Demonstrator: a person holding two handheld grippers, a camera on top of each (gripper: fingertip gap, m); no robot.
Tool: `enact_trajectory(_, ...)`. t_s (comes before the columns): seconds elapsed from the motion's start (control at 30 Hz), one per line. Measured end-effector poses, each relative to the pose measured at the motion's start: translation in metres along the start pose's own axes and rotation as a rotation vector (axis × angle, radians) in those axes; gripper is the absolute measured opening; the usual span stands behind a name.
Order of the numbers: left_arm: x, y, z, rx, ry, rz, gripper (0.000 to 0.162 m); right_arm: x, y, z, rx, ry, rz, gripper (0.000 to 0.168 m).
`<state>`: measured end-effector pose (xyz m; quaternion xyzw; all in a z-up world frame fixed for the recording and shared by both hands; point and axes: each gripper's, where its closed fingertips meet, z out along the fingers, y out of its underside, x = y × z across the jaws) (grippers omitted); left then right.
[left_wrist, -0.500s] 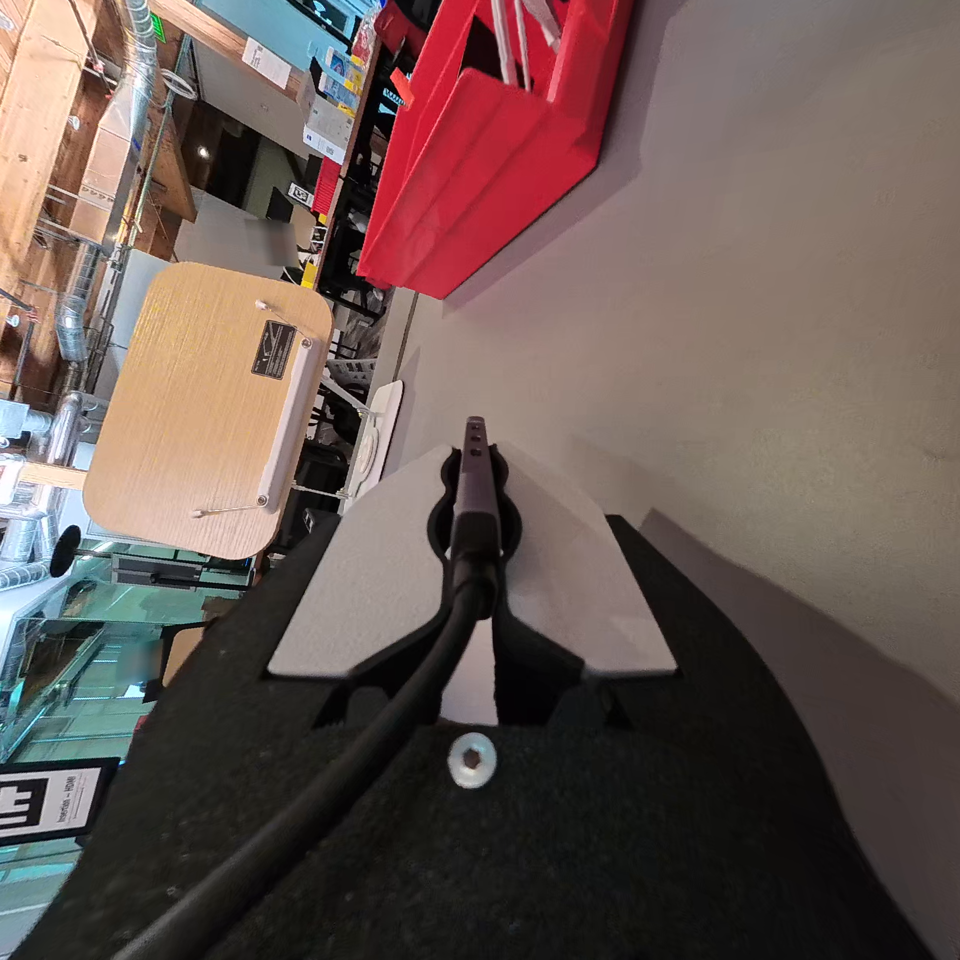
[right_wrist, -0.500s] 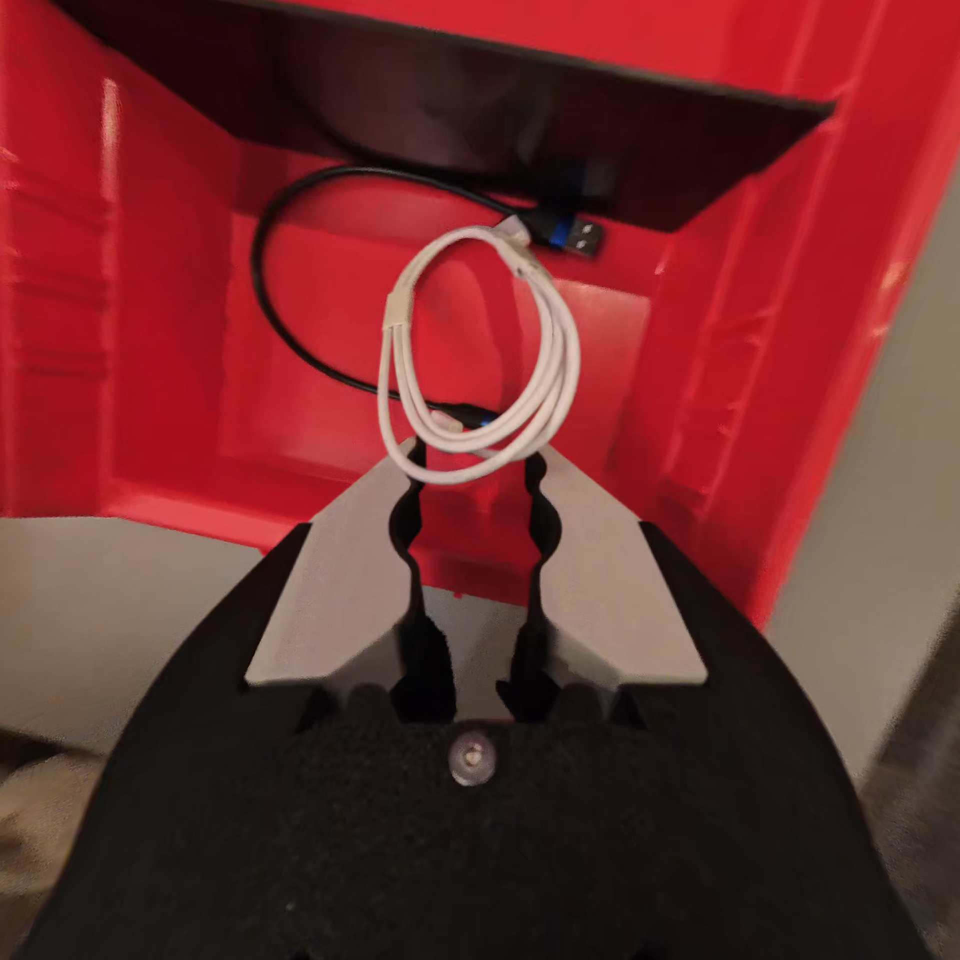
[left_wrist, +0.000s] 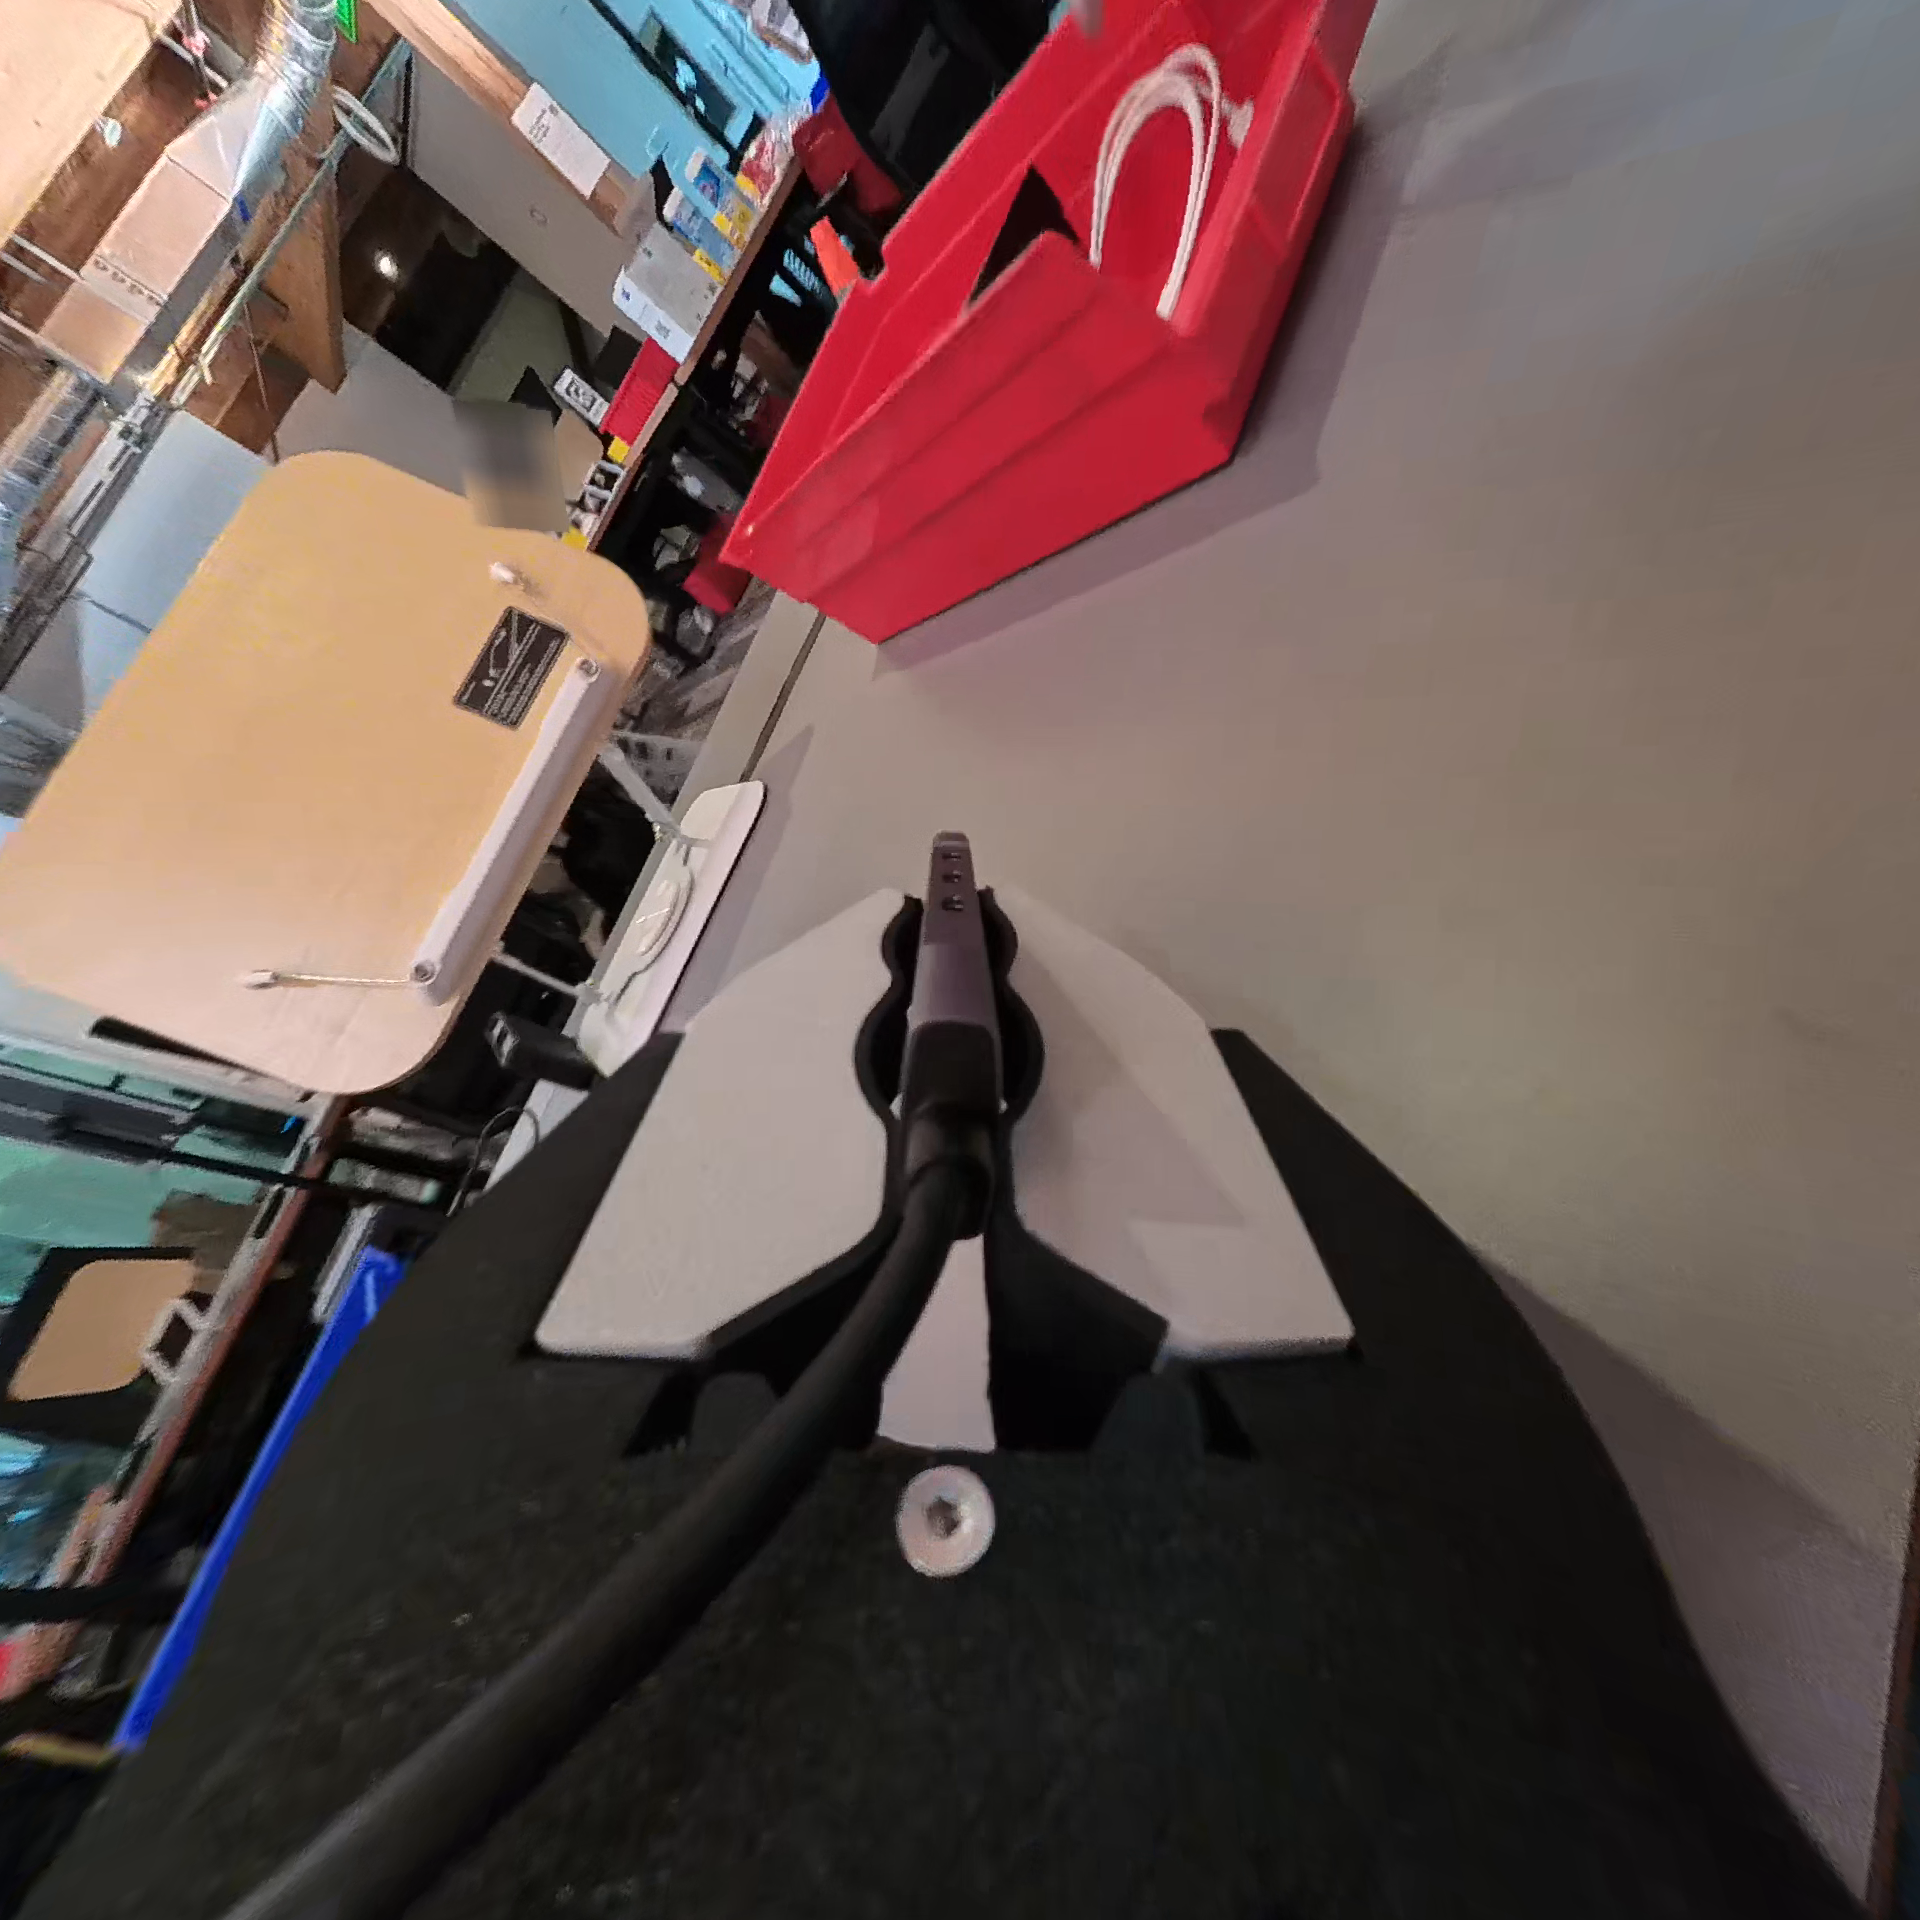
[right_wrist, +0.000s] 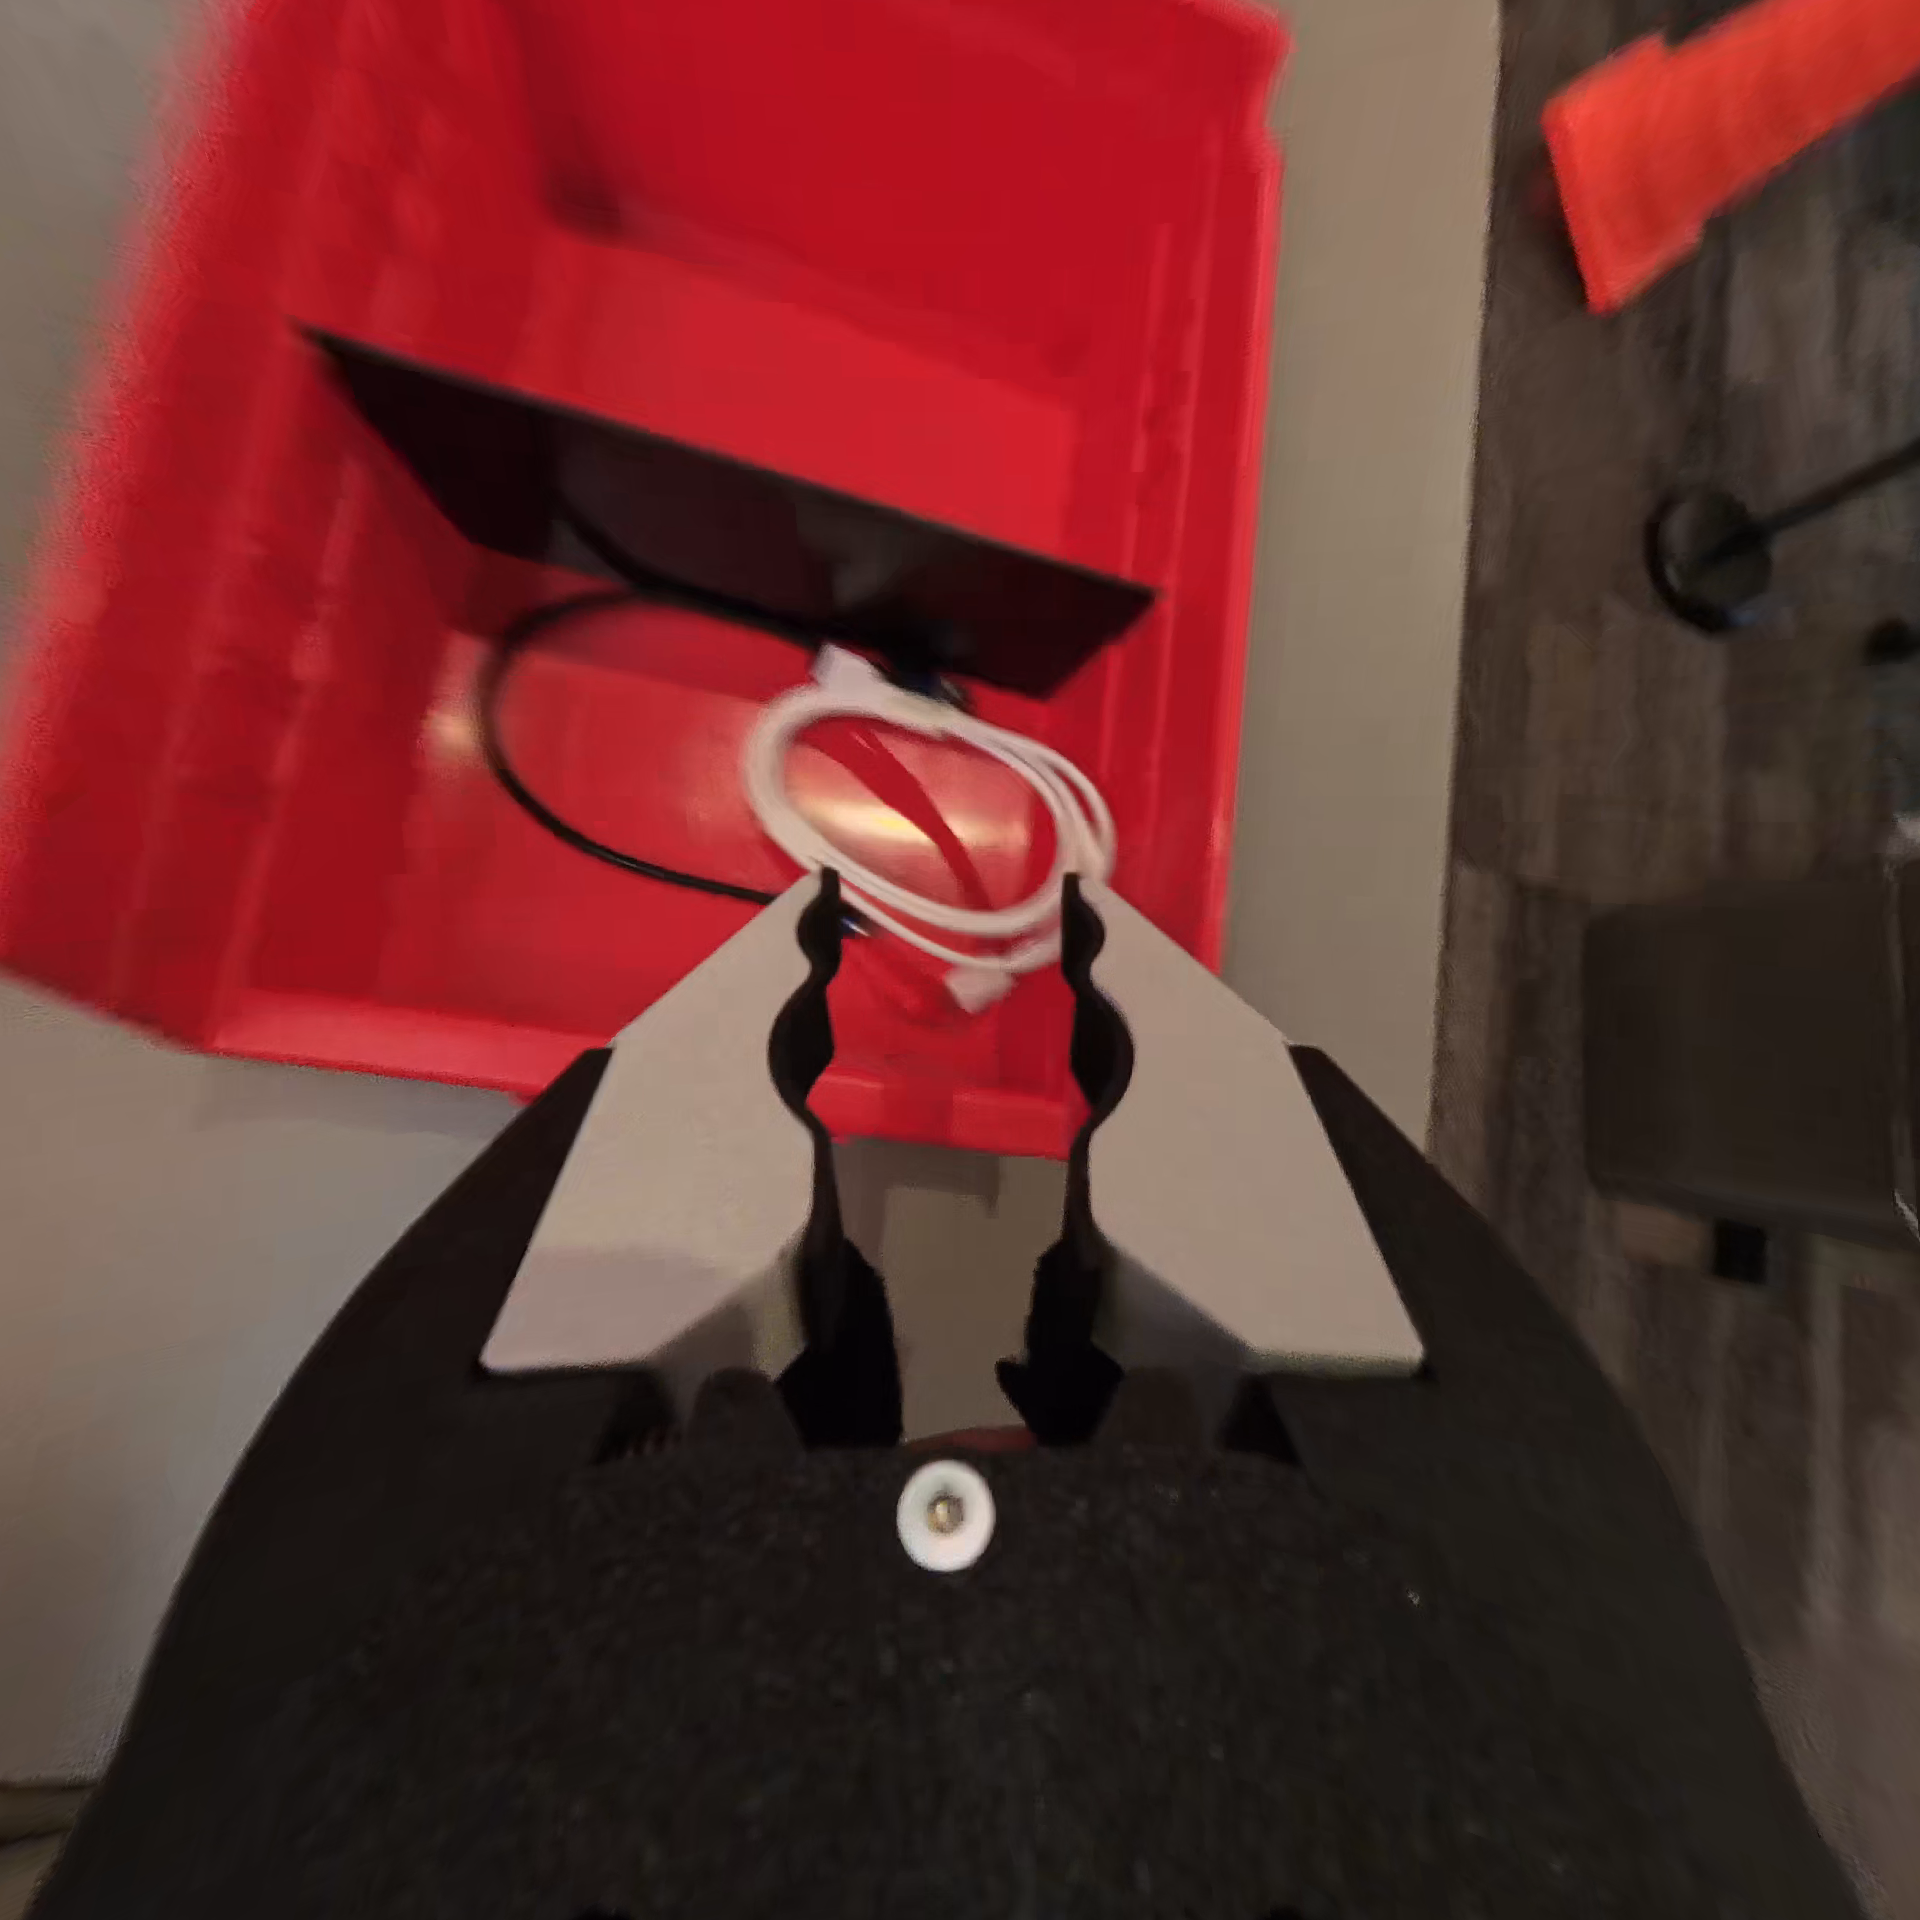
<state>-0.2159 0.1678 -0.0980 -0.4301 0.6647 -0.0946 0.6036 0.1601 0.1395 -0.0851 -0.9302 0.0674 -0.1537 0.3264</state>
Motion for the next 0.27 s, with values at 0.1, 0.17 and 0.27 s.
enact_trajectory(0.1, 0.0, -0.012, -0.004, 0.108, 0.025, -0.042, 0.01, -0.081, -0.037, -0.034, 0.231, -0.3, -0.079, 0.041)
enact_trajectory(0.17, 0.001, -0.024, -0.01, 0.203, 0.055, -0.08, 0.01, -0.175, -0.044, -0.077, 0.373, -0.736, -0.11, 0.046)
enact_trajectory(0.27, -0.003, -0.041, -0.022, 0.344, 0.088, -0.161, 0.01, -0.279, -0.02, -0.133, 0.404, -1.304, -0.064, 0.051)
